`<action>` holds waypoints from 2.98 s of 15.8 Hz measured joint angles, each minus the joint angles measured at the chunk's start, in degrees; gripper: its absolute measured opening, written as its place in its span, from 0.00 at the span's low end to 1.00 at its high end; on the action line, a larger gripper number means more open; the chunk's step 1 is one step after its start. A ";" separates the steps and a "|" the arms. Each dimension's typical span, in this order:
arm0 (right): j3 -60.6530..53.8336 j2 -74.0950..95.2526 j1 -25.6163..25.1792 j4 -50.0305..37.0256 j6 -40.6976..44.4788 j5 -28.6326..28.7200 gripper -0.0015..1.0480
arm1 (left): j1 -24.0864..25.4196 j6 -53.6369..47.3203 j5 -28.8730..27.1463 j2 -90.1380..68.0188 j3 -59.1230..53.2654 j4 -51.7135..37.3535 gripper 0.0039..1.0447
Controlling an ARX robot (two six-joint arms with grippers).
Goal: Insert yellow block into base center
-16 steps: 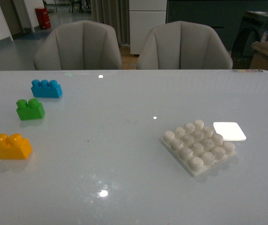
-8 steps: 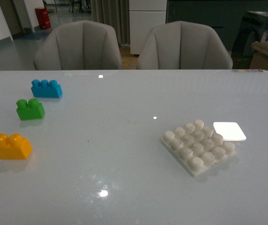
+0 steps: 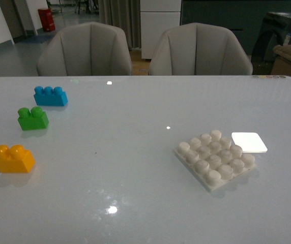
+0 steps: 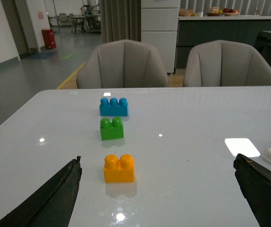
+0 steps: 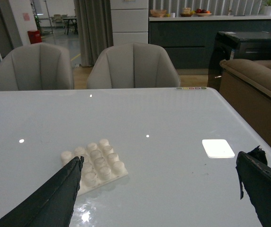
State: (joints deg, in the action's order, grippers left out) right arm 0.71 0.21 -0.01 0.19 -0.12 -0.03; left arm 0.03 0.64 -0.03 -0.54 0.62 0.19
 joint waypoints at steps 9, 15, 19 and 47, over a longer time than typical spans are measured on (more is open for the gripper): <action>0.31 4.37 -3.15 -3.72 -2.78 5.75 0.94 | 0.00 0.00 0.00 0.00 0.00 0.00 0.94; 40.59 78.12 0.63 -19.89 -5.92 5.31 0.94 | 0.00 0.00 0.00 0.00 0.00 0.00 0.94; 57.99 102.68 3.65 -11.23 -1.09 1.95 0.94 | 0.00 0.00 0.00 0.00 0.00 0.00 0.94; 64.59 126.49 6.78 -13.16 -6.16 7.23 0.94 | 0.00 0.00 0.00 0.00 0.00 0.00 0.94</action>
State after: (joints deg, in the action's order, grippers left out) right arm 65.30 126.69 6.76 -12.97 -6.28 7.20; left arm 0.03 0.64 -0.03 -0.54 0.62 0.19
